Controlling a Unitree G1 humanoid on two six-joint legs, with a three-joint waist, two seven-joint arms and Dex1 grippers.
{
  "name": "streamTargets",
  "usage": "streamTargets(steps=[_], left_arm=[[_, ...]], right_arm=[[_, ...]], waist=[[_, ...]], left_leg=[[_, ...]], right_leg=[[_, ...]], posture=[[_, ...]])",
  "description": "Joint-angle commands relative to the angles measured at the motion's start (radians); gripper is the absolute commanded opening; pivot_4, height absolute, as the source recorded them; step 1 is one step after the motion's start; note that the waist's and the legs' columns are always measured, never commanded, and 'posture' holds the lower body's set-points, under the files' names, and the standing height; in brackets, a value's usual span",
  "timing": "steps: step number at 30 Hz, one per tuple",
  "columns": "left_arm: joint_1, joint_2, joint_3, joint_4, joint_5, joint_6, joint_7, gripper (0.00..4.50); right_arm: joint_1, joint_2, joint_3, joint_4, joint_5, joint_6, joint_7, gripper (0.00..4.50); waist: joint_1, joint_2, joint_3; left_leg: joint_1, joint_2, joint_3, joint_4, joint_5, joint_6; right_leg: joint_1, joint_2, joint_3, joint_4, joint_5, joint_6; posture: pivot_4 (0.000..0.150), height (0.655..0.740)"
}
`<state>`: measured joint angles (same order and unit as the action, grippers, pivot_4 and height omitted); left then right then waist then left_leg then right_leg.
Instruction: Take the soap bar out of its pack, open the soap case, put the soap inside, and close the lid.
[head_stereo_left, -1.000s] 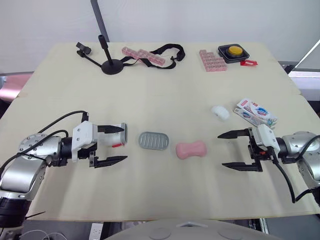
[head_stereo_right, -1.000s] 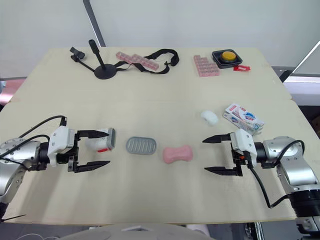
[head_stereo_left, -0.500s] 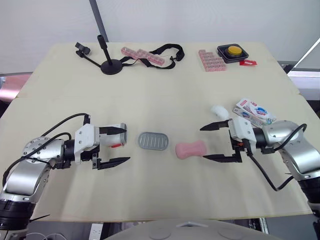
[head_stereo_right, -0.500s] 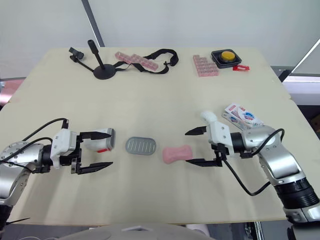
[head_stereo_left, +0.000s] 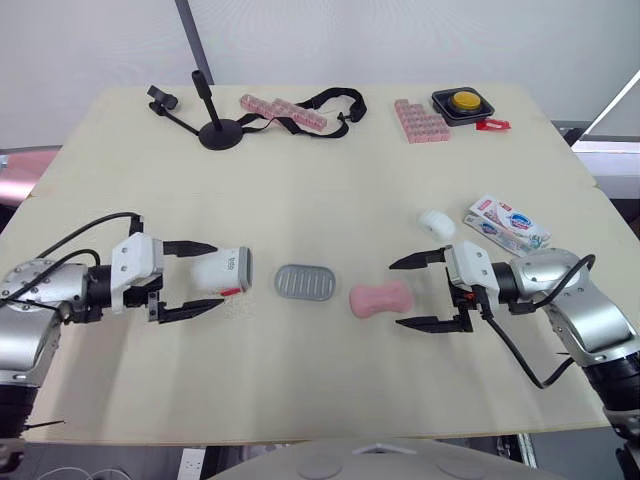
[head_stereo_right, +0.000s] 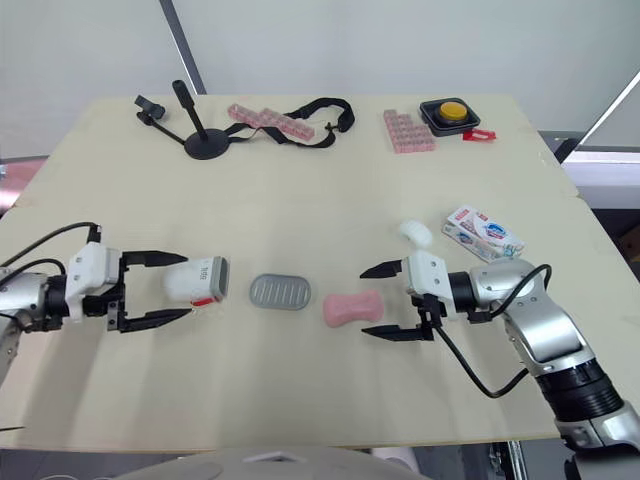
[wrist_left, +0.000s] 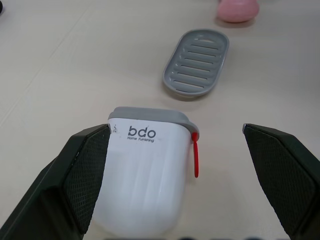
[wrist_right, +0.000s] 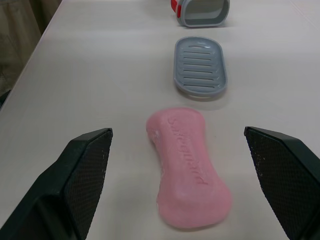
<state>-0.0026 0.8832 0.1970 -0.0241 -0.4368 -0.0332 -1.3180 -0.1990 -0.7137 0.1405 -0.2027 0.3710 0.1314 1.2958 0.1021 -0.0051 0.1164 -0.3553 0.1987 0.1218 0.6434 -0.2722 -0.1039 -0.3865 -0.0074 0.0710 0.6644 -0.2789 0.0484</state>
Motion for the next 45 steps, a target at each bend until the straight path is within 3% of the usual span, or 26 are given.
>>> streamTargets(steps=[1, 10, 22, 45], left_arm=[[0.000, 0.013, 0.015, -0.021, -0.010, -0.006, -0.015, 4.50], [0.060, -0.021, 0.020, -0.111, -0.056, 0.034, -0.008, 4.50], [0.071, -0.059, -0.012, -0.194, -0.066, 0.071, 0.016, 4.50], [0.119, -0.085, -0.003, -0.200, -0.055, 0.077, 0.042, 4.50]], right_arm=[[-0.024, -0.003, -0.001, -0.002, 0.001, -0.013, 0.008, 4.50], [-0.088, -0.007, 0.101, -0.072, -0.070, 0.113, -0.051, 4.50], [-0.184, 0.029, 0.196, -0.007, -0.187, 0.177, -0.107, 4.50], [-0.217, 0.053, 0.222, 0.020, -0.189, 0.201, -0.091, 4.50]], waist=[[0.000, 0.000, 0.000], [-0.002, 0.000, 0.000], [-0.004, 0.000, 0.000], [-0.006, 0.000, 0.000]], left_leg=[[0.000, 0.000, 0.000, 0.000, 0.000, 0.000], [-0.002, 0.000, 0.000, 0.000, 0.000, 0.000], [-0.001, 0.000, 0.000, 0.000, 0.001, -0.001], [-0.001, 0.000, 0.000, 0.000, 0.001, -0.001]], right_leg=[[0.000, 0.000, 0.000, 0.000, 0.000, 0.000], [0.000, 0.001, 0.000, 0.001, 0.000, 0.000], [0.000, 0.001, 0.000, 0.002, 0.000, 0.000], [0.000, 0.001, 0.000, 0.003, 0.000, 0.000]], posture=[[0.150, 0.7400], [0.150, 0.7400], [0.150, 0.7400], [0.150, 0.7400]])
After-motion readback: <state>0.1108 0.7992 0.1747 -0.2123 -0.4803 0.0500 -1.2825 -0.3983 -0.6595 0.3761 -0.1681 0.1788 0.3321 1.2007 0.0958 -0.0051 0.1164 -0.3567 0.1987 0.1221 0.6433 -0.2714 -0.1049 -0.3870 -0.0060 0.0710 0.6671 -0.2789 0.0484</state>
